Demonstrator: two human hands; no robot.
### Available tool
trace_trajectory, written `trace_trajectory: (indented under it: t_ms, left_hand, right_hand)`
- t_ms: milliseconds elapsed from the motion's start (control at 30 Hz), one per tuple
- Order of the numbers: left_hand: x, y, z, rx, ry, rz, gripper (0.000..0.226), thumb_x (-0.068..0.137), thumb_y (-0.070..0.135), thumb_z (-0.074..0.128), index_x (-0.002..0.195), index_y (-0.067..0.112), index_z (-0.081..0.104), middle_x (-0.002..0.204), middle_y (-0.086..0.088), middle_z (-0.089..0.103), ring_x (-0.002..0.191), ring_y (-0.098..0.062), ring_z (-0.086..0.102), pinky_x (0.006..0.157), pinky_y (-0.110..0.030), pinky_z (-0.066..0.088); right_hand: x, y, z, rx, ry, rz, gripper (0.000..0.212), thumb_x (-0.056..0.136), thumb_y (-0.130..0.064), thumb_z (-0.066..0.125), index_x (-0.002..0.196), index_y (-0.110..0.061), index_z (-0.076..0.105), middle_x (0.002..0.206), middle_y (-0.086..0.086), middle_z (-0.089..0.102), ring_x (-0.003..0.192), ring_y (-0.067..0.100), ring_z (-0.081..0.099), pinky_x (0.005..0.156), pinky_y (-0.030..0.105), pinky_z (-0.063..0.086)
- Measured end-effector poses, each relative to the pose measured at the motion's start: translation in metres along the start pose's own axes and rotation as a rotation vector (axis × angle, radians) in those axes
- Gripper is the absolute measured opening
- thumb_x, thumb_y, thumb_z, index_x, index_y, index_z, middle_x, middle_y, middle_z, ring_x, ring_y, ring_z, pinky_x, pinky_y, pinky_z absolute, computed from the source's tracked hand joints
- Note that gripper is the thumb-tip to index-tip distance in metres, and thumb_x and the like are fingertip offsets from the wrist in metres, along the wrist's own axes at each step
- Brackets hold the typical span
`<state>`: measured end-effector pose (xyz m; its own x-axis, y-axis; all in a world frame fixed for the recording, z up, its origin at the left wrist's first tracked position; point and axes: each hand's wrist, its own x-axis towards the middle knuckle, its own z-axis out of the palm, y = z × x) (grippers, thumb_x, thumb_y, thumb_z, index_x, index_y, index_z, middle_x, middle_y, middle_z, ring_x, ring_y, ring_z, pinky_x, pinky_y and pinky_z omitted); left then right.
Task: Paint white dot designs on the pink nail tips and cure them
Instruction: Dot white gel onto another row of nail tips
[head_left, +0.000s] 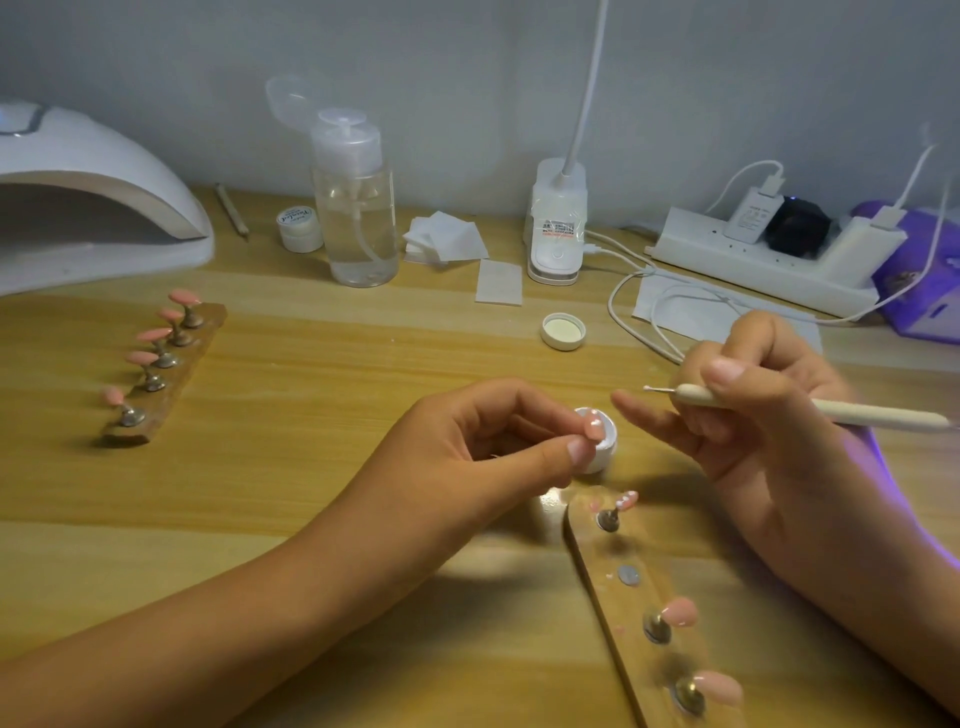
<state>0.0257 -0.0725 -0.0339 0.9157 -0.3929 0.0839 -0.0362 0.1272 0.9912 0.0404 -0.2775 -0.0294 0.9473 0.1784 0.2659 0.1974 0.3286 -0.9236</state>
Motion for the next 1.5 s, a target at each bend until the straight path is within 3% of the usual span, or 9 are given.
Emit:
trace_trajectory:
  t_ms: [100,400,700,1500]
  left_hand:
    - [-0.0001,-0.0004,0.0009,0.017,-0.018,-0.016,0.007,0.076,0.02,0.074,0.082,0.023,0.075,0.078,0.006,0.072,0.073,-0.003,0.064,0.07,-0.014,0.05]
    - [0.0001,-0.0011,0.0009,0.012,-0.032,-0.008,0.014,0.072,0.022,0.071,0.083,0.014,0.074,0.076,0.007,0.072,0.073,-0.002,0.064,0.068,-0.012,0.049]
    - [0.0009,-0.0023,0.0007,0.029,-0.041,-0.01,0.007,0.076,0.017,0.071,0.081,0.02,0.074,0.076,0.008,0.072,0.071,-0.001,0.064,0.067,-0.012,0.048]
    - [0.0003,-0.0025,0.0004,0.046,-0.043,-0.008,0.007,0.077,0.018,0.072,0.081,0.022,0.075,0.078,0.004,0.072,0.073,-0.003,0.064,0.071,-0.015,0.051]
  right_hand:
    - [-0.0038,-0.0011,0.0052,0.036,-0.051,0.019,0.019,0.077,-0.012,0.059,0.063,-0.018,0.047,0.056,-0.003,0.044,0.053,0.008,0.041,0.081,0.04,0.056]
    - [-0.004,0.0005,0.0084,-0.005,-0.107,0.048,0.018,0.075,-0.013,0.06,0.062,-0.018,0.049,0.057,-0.002,0.048,0.052,0.005,0.049,0.068,0.028,0.057]
    - [-0.0037,0.0017,0.0056,-0.065,-0.174,0.028,0.019,0.078,-0.017,0.067,0.066,-0.023,0.053,0.06,-0.005,0.053,0.056,0.004,0.053,0.066,0.025,0.055]
    - [-0.0057,0.0014,0.0078,-0.045,-0.17,0.016,0.017,0.079,-0.013,0.059,0.066,-0.022,0.052,0.06,-0.006,0.053,0.055,0.004,0.054,0.063,0.02,0.051]
